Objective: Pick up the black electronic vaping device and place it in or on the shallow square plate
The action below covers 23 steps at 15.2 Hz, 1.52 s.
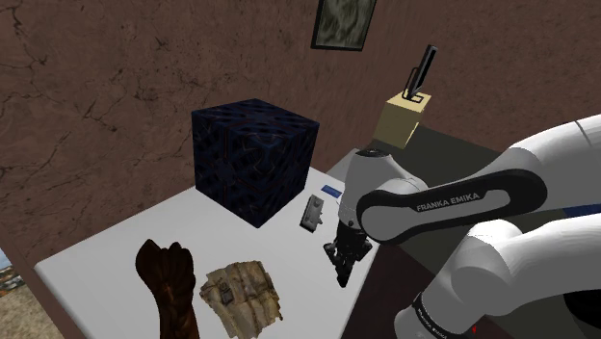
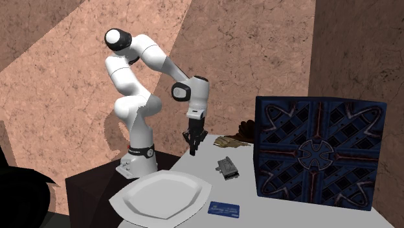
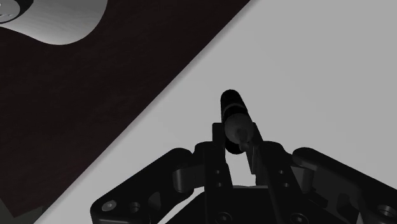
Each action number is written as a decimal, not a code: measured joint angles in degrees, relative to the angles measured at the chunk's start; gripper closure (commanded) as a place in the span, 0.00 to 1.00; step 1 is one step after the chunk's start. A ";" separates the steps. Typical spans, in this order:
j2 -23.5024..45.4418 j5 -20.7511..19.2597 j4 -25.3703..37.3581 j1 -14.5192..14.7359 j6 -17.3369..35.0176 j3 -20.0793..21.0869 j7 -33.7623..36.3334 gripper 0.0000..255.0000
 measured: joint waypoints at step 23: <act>-8.75 -12.69 7.73 -8.65 -17.06 -12.07 -7.61 1.00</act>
